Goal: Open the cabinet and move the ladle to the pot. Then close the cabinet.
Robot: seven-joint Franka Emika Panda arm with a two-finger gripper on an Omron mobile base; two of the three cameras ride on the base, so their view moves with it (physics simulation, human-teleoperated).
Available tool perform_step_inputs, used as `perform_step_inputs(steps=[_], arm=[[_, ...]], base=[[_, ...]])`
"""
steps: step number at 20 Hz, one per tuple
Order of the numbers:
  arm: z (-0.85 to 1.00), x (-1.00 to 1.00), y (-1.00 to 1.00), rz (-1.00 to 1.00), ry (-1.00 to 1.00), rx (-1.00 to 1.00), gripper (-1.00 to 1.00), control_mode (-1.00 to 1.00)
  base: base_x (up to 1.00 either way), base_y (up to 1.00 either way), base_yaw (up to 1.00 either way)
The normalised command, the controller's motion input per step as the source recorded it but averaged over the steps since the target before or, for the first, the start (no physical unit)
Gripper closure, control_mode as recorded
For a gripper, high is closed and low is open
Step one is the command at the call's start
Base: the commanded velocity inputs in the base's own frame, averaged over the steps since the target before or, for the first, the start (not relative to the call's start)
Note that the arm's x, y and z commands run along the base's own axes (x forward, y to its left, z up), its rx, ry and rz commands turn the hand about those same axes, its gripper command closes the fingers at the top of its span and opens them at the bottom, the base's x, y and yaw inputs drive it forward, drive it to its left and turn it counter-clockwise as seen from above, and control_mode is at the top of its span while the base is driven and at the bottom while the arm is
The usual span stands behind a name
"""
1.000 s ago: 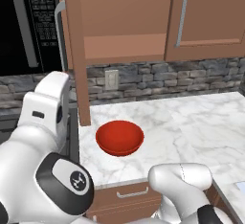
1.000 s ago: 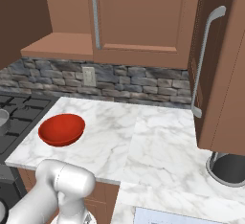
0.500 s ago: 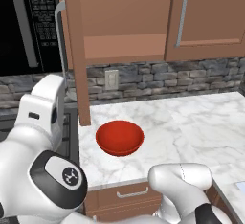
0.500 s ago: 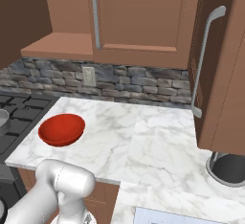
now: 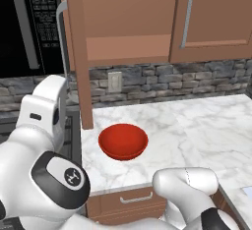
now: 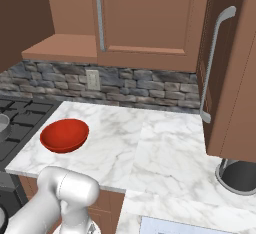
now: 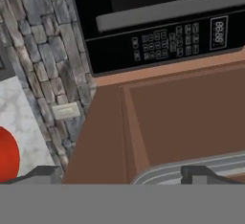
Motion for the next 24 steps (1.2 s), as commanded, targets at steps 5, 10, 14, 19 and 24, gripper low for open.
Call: perform_step_inputs(steps=[5,10,14,19,24], arm=[[0.0,0.0,-0.07,-0.01,0.0,0.01,-1.0,-1.0],[0.0,0.0,-0.35,-0.03,0.0,0.07,-1.0,-1.0],[0.0,0.0,-0.71,-0.01,0.0,0.16,-1.0,-1.0],[0.0,0.0,-0.77,0.0,0.0,0.18,-1.0,-1.0],[0.0,0.0,-0.76,0.0,-0.07,0.17,-1.0,-1.0]], base=[[0.0,0.0,0.0],[0.0,0.0,0.0],[0.0,0.0,0.0],[0.0,0.0,0.0],[0.0,0.0,0.0]])
